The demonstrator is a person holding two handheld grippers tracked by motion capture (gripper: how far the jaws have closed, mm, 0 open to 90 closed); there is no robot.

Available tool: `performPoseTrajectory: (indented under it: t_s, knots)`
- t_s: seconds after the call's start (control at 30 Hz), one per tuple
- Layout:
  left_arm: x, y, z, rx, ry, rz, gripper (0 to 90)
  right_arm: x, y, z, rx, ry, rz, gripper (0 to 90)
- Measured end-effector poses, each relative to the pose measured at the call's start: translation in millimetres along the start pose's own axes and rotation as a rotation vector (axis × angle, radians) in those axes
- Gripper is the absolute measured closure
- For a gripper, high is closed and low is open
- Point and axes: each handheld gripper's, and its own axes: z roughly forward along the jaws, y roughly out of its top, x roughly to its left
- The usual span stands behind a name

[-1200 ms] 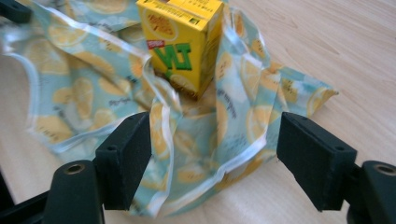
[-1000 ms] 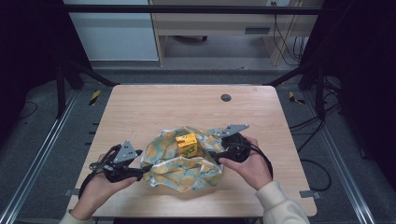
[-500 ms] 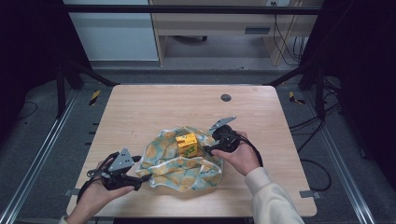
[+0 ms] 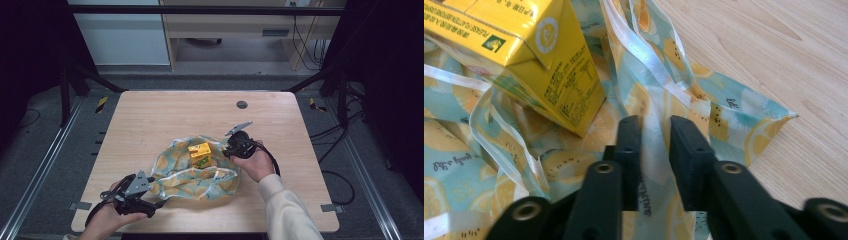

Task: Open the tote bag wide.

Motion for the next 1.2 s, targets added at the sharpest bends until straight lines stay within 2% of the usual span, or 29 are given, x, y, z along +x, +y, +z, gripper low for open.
performPoseTrajectory:
  t_s: [0.13,0.23,0.33,0.4,0.53,0.6,0.67,0.7,0.8,0.9,0.93,0.97,1.03,1.13,1.2]
  knots:
    - [1.0,3.3,9.8,0.011,-0.010,0.006,39.2,-2.8,2.1,-0.7,-0.016,0.011,0.000,85.8]
    - [-0.6,8.6,13.3,0.016,-0.014,0.035,63.6,-7.7,8.1,-4.3,-0.034,0.004,0.010,88.3]
    - [0.1,15.5,11.7,-0.001,-0.004,0.037,78.3,-14.6,18.1,-10.4,-0.059,-0.003,0.017,89.1]
    - [2.1,22.6,5.6,-0.041,0.008,0.026,83.9,-18.5,27.7,-17.6,-0.074,-0.019,0.020,89.3]
    - [0.2,36.8,-7.4,-0.110,0.008,0.022,85.7,-25.2,42.1,-29.5,-0.116,-0.041,0.026,89.3]
    - [-3.6,41.3,-8.8,-0.119,-0.003,0.031,86.3,-28.9,47.3,-32.8,-0.130,-0.053,0.035,89.4]
    - [-7.5,41.7,-3.5,-0.097,-0.017,0.045,86.8,-34.7,49.4,-32.9,-0.137,-0.062,0.040,89.5]
    - [-9.5,40.4,1.3,-0.076,-0.034,0.036,86.9,-38.1,49.4,-31.5,-0.134,-0.065,0.045,89.5]
    - [-14.0,36.7,16.2,-0.043,-0.050,0.044,87.3,-46.5,47.6,-22.8,-0.120,-0.077,0.070,89.6]
    - [-20.5,35.9,25.3,0.001,-0.052,0.073,87.4,-54.2,45.5,-12.5,-0.117,-0.083,0.095,89.8]
    - [-20.8,34.8,27.3,0.025,-0.033,0.104,87.4,-55.9,44.4,-8.5,-0.106,-0.087,0.100,89.8]
    - [-20.6,32.4,29.1,0.038,-0.025,0.102,87.5,-57.5,43.0,-3.7,-0.098,-0.088,0.105,89.8]
    - [-18.7,26.7,31.1,0.049,-0.043,0.069,87.6,-59.6,39.2,5.6,-0.074,-0.088,0.109,89.8]
    - [-19.2,20.8,31.6,0.062,-0.063,0.053,87.8,-61.0,32.7,15.9,-0.060,-0.083,0.119,89.8]
    - [-21.0,19.2,31.6,0.076,-0.067,0.064,87.8,-62.2,27.5,20.5,-0.054,-0.081,0.133,89.8]
